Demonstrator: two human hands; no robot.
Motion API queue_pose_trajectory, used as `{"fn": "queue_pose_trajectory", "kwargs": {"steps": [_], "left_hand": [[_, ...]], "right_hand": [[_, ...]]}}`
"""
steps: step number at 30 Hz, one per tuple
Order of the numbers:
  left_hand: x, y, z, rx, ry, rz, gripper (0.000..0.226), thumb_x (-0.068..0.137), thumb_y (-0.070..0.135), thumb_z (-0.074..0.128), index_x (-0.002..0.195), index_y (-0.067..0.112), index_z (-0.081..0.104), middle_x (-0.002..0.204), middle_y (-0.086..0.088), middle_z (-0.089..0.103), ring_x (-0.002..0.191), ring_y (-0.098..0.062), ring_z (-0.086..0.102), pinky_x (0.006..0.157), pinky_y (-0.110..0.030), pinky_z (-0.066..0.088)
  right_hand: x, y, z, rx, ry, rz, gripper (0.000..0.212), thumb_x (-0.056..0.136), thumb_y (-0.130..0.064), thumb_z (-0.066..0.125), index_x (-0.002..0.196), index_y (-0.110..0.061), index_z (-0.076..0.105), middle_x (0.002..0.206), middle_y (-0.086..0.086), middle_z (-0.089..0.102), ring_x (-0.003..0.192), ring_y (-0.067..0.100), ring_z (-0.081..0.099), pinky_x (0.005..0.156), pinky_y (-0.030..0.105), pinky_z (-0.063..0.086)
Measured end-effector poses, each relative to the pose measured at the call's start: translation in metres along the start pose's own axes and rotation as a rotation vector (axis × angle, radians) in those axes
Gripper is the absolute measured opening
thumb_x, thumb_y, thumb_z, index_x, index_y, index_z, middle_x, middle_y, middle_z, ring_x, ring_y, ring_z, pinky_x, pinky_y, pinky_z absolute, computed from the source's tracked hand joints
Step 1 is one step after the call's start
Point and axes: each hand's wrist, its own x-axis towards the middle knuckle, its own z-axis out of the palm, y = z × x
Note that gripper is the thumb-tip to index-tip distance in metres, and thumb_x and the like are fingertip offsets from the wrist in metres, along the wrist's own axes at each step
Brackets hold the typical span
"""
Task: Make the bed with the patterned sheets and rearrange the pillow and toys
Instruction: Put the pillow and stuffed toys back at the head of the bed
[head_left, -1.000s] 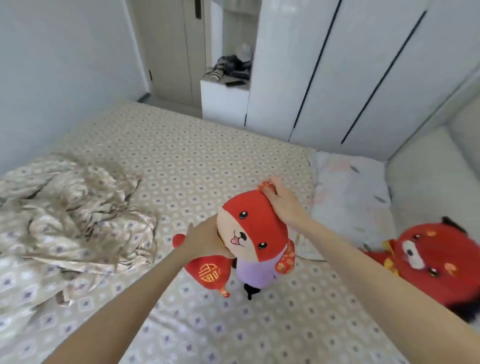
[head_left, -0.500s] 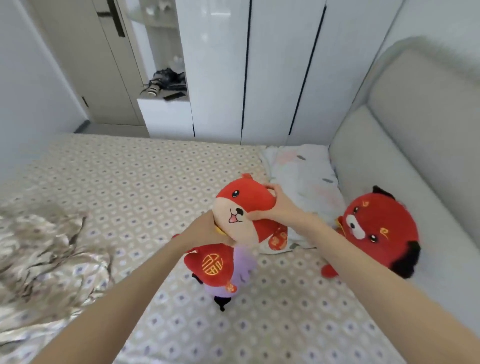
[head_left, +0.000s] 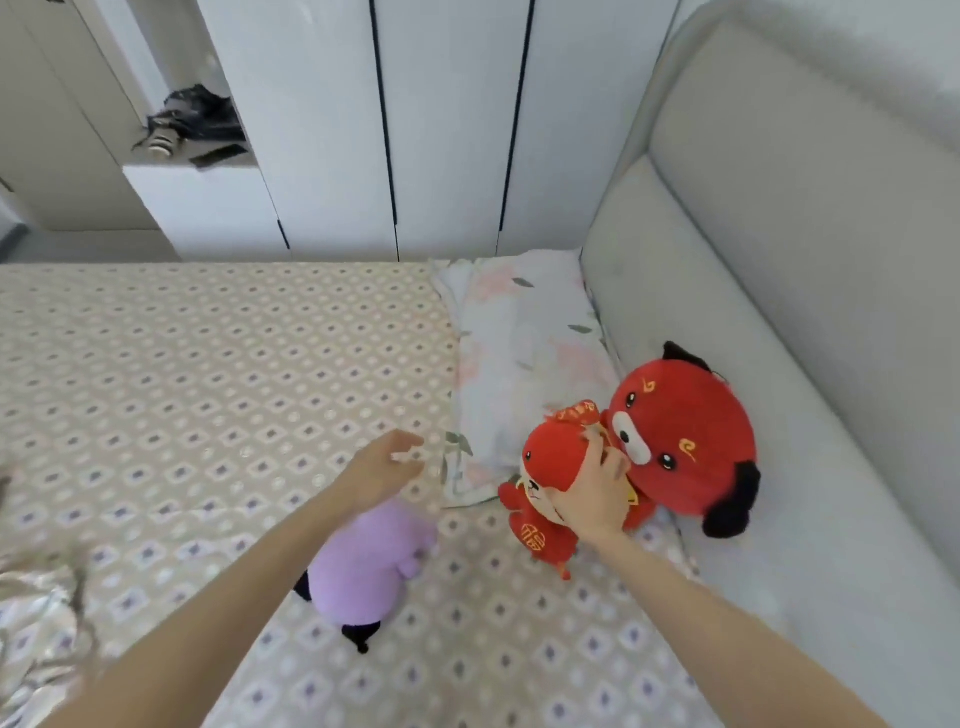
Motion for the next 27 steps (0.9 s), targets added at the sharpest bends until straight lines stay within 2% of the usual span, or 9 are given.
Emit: {"fn": "queue_pose_trajectory", "kwargs": {"steps": [2, 4, 7, 9, 15, 18, 21, 24, 27], "left_hand": [[0.015, 0.003, 0.011, -0.016, 0.0, -0.01, 0.036, 0.094, 0.017, 0.054, 0.13, 0.021, 0.05, 0.137, 0.003, 0.047, 0.096, -0.007, 0.056, 0.067, -0.014, 0.044], [0.028, 0.004, 0.021, -0.022, 0.001, -0.018, 0.037, 0.094, 0.016, 0.052, 0.13, 0.022, 0.049, 0.136, 0.003, 0.047, 0.086, -0.003, 0.055, 0.062, -0.009, 0.041], [0.047, 0.001, 0.033, -0.026, 0.002, -0.018, 0.038, 0.094, 0.015, 0.051, 0.132, 0.022, 0.048, 0.138, 0.003, 0.046, 0.103, -0.01, 0.055, 0.078, -0.021, 0.041], [0.057, -0.003, 0.04, -0.033, 0.0, -0.026, 0.038, 0.095, 0.015, 0.051, 0.132, 0.021, 0.048, 0.138, 0.004, 0.047, 0.108, -0.011, 0.054, 0.085, -0.022, 0.037], [0.074, -0.022, 0.054, -0.116, 0.054, -0.05, 0.029, 0.097, 0.019, 0.048, 0.125, 0.023, 0.055, 0.128, 0.012, 0.052, 0.11, -0.008, 0.052, 0.08, -0.016, 0.037], [0.075, -0.028, 0.061, -0.129, 0.078, -0.073, 0.027, 0.098, 0.02, 0.048, 0.123, 0.023, 0.055, 0.124, 0.012, 0.053, 0.106, -0.008, 0.053, 0.068, -0.009, 0.037], [0.071, -0.026, 0.067, -0.154, 0.088, -0.078, 0.025, 0.098, 0.019, 0.045, 0.12, 0.023, 0.057, 0.123, 0.009, 0.053, 0.109, -0.012, 0.053, 0.074, -0.016, 0.04], [0.065, -0.022, 0.067, -0.15, 0.081, -0.054, 0.026, 0.099, 0.019, 0.044, 0.121, 0.019, 0.058, 0.123, 0.008, 0.053, 0.114, -0.013, 0.051, 0.09, -0.024, 0.036], [0.057, -0.019, 0.064, -0.142, 0.076, -0.03, 0.027, 0.098, 0.021, 0.046, 0.122, 0.02, 0.058, 0.12, 0.009, 0.054, 0.109, -0.01, 0.051, 0.088, -0.023, 0.036]], "right_hand": [[0.012, 0.009, 0.014, 0.035, 0.014, 0.085, 0.095, 0.067, -0.049, 0.076, 0.141, -0.025, 0.02, 0.136, 0.013, 0.03, 0.12, 0.036, 0.042, 0.077, 0.041, 0.05], [0.025, 0.017, 0.027, 0.088, 0.033, 0.16, 0.091, 0.069, -0.043, 0.077, 0.139, -0.026, 0.021, 0.136, 0.012, 0.028, 0.113, 0.038, 0.047, 0.072, 0.042, 0.049], [0.042, 0.028, 0.049, 0.109, 0.049, 0.191, 0.09, 0.07, -0.042, 0.077, 0.139, -0.026, 0.021, 0.135, 0.012, 0.028, 0.111, 0.04, 0.047, 0.072, 0.044, 0.049], [0.051, 0.033, 0.063, 0.129, 0.037, 0.237, 0.091, 0.07, -0.043, 0.078, 0.14, -0.025, 0.023, 0.137, 0.013, 0.027, 0.113, 0.04, 0.043, 0.074, 0.044, 0.048], [0.068, 0.054, 0.088, 0.187, -0.003, 0.307, 0.09, 0.077, -0.042, 0.074, 0.145, -0.023, 0.019, 0.143, 0.017, 0.023, 0.121, 0.043, 0.039, 0.086, 0.05, 0.045], [0.072, 0.057, 0.087, 0.066, -0.037, 0.296, 0.093, 0.079, -0.051, 0.068, 0.149, -0.027, 0.011, 0.144, 0.015, 0.023, 0.124, 0.04, 0.036, 0.086, 0.048, 0.045], [0.063, 0.051, 0.086, -0.115, 0.012, 0.272, 0.088, 0.086, -0.055, 0.055, 0.152, -0.024, 0.005, 0.15, 0.014, 0.023, 0.13, 0.036, 0.029, 0.099, 0.049, 0.037], [0.053, 0.042, 0.081, -0.172, 0.079, 0.234, 0.069, 0.094, -0.043, 0.047, 0.152, -0.022, 0.015, 0.154, 0.009, 0.022, 0.128, 0.034, 0.031, 0.099, 0.051, 0.034], [0.046, 0.039, 0.07, -0.239, 0.092, 0.141, 0.061, 0.09, -0.034, 0.051, 0.147, -0.02, 0.033, 0.154, 0.003, 0.026, 0.122, 0.032, 0.035, 0.096, 0.051, 0.035]]}}
